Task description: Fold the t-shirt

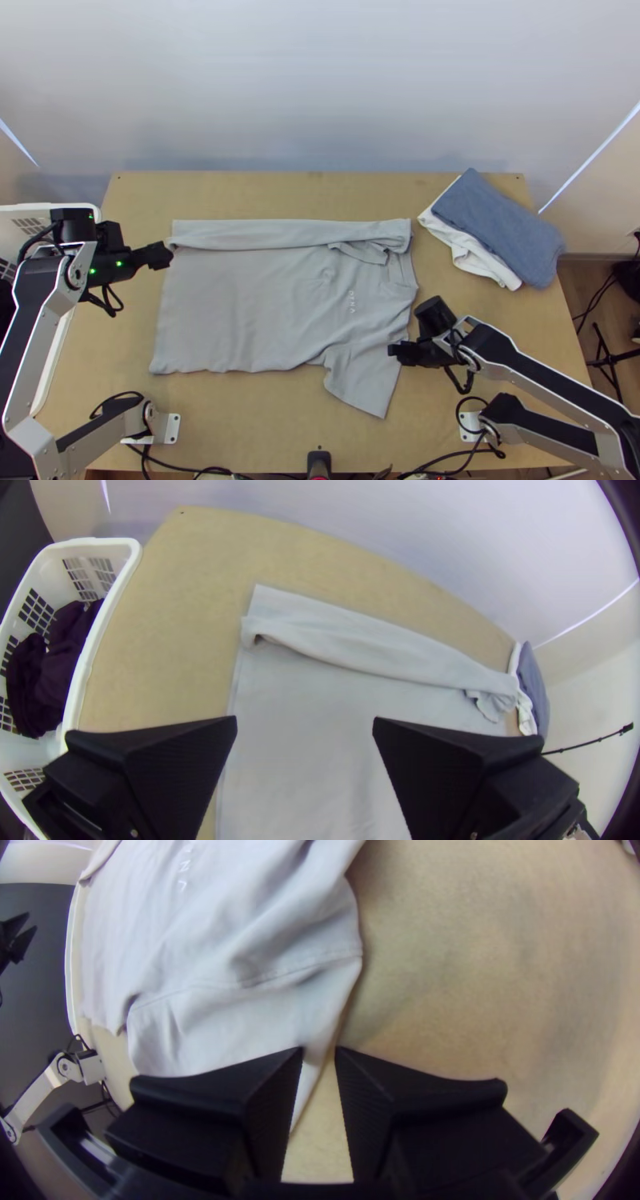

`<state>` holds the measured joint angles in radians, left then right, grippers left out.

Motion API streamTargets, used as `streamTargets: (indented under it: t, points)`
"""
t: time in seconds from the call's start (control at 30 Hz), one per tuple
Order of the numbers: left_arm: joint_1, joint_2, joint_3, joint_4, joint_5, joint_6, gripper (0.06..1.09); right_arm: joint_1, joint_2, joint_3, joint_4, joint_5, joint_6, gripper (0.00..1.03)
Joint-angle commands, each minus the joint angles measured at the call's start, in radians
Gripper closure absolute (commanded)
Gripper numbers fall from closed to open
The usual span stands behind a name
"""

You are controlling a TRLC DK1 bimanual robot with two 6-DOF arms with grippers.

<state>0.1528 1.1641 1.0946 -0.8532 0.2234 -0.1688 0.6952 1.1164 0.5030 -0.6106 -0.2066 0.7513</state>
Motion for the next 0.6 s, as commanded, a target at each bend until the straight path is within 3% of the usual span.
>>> streamTargets:
  t: [0.0, 0.03, 0.07, 0.1, 0.2, 0.3, 0.43, 0.57]
  points:
    - [0.002, 0.011, 0.01, -0.086, -0.004, 0.135, 0.1, 0.038, 0.034, 0.003, 0.02, -0.001, 0.003, 0.76]
    - [0.011, 0.011, 0.005, -0.104, -0.006, 0.184, 0.1, 0.04, 0.033, 0.0, 0.023, -0.001, 0.003, 0.8]
    - [0.025, 0.016, 0.002, -0.129, -0.009, 0.242, 0.1, 0.043, 0.029, 0.002, 0.025, 0.001, -0.003, 0.94]
    - [0.041, 0.022, 0.004, -0.17, -0.007, 0.305, 0.1, 0.043, 0.02, 0.0, 0.037, 0.003, -0.001, 1.0]
    - [0.082, 0.049, 0.005, -0.328, -0.007, 0.551, 0.1, 0.043, 0.0, -0.011, 0.045, 0.004, -0.004, 1.0]
    - [0.142, 0.137, 0.034, -0.592, -0.01, 0.802, 0.1, 0.043, 0.0, -0.009, 0.045, 0.003, -0.003, 1.0]
    - [0.165, 0.157, -0.025, -0.665, -0.153, 0.979, 0.11, 0.043, 0.002, -0.011, 0.045, 0.004, -0.003, 1.0]
    - [0.162, 0.201, -0.134, -0.65, -0.223, 1.017, 0.11, 0.03, 0.003, -0.014, 0.045, 0.004, -0.003, 1.0]
